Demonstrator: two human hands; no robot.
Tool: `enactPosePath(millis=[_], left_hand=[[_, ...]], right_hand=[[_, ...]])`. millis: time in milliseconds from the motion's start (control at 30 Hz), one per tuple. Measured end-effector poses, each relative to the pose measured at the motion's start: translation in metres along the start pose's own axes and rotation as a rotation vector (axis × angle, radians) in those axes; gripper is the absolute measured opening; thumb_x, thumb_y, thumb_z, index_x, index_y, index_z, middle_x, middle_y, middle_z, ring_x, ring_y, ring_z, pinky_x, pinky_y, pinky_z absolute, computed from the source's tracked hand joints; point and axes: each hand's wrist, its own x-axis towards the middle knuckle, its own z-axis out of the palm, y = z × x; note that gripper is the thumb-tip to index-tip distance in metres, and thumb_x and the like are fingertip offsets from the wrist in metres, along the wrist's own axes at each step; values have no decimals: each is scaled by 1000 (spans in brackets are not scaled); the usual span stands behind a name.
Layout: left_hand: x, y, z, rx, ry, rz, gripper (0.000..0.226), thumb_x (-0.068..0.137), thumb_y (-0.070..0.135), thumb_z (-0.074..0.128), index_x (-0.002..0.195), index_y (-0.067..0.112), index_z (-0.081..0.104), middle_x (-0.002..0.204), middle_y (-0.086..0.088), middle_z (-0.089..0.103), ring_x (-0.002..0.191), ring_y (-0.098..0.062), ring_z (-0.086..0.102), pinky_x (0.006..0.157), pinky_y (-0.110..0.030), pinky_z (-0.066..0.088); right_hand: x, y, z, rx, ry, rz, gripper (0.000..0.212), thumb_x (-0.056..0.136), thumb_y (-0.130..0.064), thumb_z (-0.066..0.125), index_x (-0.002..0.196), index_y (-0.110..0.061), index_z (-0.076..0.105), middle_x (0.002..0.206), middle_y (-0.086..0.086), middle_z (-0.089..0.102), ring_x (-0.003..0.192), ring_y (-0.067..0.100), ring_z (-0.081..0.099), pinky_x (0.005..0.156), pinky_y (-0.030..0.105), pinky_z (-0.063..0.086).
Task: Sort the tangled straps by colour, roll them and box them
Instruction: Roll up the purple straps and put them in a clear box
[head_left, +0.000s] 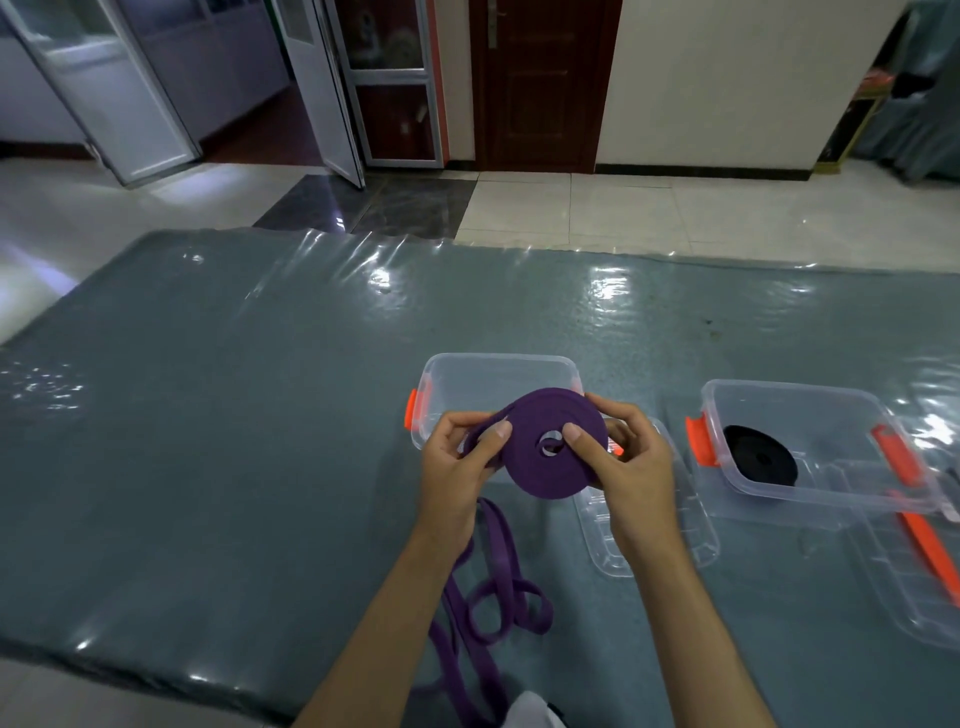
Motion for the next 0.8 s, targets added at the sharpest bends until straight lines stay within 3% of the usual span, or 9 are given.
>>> enactPosePath(millis=[133, 267, 400, 500, 600, 700, 800], left_hand=[[5, -7, 10, -20, 106, -3, 30, 83, 19, 86, 97, 7, 63, 106, -16, 77, 97, -33, 77, 78, -37, 64], [3, -14, 11, -19, -32, -48, 19, 94, 13, 77, 101, 7, 61, 114, -18, 76, 104, -35, 76, 82, -42, 64], [5, -13, 8, -40, -79, -116, 23, 93, 9, 76, 112, 2, 65, 121, -19, 75, 110, -37, 75, 85, -43, 64], [11, -8, 1, -36, -50, -120, 23, 88, 7, 80, 110, 5, 73, 119, -18, 77, 108, -35, 76, 83, -38, 64], [18, -6, -7, 24, -27, -128, 20, 88, 6, 82, 107, 14, 81, 116, -13, 78, 105, -30, 77, 80, -35, 64], [23, -9, -12, 69, -11, -125, 21, 89, 7, 82, 108, 17, 82, 114, -11, 79, 106, -30, 77, 82, -37, 64], [26, -11, -16, 82, 4, -140, 22, 89, 9, 83, 110, 14, 81, 114, -11, 79, 107, -32, 77, 84, -38, 64]], right_hand=[[5, 5, 3, 18, 47, 6, 37, 87, -16, 87, 118, -31, 73, 109, 7, 80, 102, 31, 77, 75, 43, 66], [9, 9, 3, 88, 150, 29, 34, 86, -17, 87, 113, -32, 74, 112, 8, 78, 103, 29, 78, 74, 42, 65], [10, 13, 0, 127, 144, 97, 36, 84, -20, 87, 115, -23, 68, 116, 11, 77, 101, 27, 78, 71, 34, 64], [13, 14, -8, 92, 72, 142, 25, 79, -36, 87, 93, -26, 67, 101, 4, 80, 92, 24, 79, 68, 31, 63], [20, 16, -13, 18, 63, 166, 25, 84, -34, 85, 70, -30, 64, 78, 0, 76, 78, 18, 77, 62, 34, 61], [25, 20, -10, -17, 93, 159, 14, 90, -19, 83, 98, -23, 72, 87, 10, 81, 76, 20, 77, 63, 39, 61], [31, 25, -4, -204, 84, 63, 26, 95, -18, 80, 119, -25, 73, 93, 10, 80, 88, 26, 78, 74, 48, 65]])
